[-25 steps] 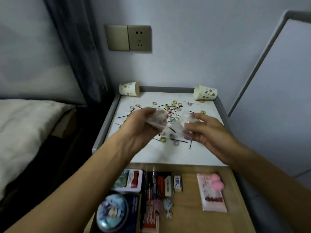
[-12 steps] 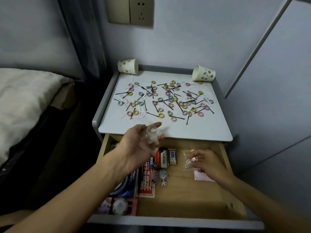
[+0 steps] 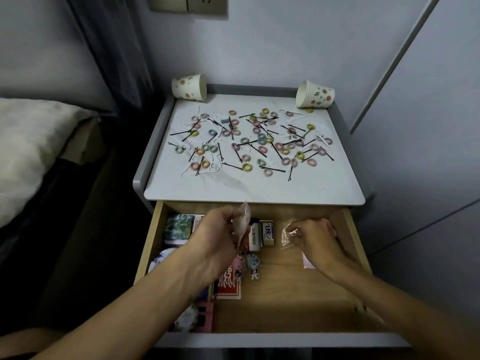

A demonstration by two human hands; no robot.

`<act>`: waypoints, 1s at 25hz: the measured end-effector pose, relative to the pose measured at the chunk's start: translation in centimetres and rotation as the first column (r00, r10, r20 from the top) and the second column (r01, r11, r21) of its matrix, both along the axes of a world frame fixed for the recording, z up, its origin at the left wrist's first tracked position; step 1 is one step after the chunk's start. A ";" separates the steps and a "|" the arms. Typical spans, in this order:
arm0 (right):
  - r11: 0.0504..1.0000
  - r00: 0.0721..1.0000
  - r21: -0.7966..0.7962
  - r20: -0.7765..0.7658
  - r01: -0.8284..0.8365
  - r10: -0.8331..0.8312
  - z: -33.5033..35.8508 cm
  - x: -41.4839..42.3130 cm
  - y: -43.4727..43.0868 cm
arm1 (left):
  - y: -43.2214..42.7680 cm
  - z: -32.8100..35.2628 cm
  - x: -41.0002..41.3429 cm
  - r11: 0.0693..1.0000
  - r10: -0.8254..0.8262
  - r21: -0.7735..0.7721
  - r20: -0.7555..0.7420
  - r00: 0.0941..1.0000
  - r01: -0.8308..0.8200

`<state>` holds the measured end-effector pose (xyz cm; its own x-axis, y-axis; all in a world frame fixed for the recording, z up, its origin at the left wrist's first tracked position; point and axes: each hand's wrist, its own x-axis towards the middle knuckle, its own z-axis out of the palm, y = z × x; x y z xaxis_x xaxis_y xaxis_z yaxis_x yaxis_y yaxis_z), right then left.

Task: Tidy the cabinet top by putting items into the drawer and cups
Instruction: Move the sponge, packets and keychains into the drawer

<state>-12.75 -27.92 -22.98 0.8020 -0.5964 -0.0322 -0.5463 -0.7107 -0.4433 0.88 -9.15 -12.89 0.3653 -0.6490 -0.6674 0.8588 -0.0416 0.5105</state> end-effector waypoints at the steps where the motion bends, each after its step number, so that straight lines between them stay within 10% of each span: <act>1: 0.999 1.000 -0.035 -0.020 -0.015 0.014 0.6 -0.2 0.0 | -0.2 -0.3 0.0 0.999 -0.023 0.026 0.010 1.000 0.023; 6: 0.978 0.997 0.209 0.074 -0.017 0.001 5.7 -0.8 0.8 | -1.0 -0.4 -0.9 0.994 -0.103 0.043 0.071 0.992 0.101; 10: 0.602 0.953 0.796 0.231 -0.068 -0.197 9.5 -0.7 4.2 | -1.3 -0.9 -1.8 0.974 -0.227 0.059 0.259 0.939 0.219; 25: 0.608 0.933 0.791 0.269 -0.073 -0.238 8.8 -0.7 5.1 | -1.3 -2.5 -1.7 0.966 -0.246 0.175 0.395 0.885 0.191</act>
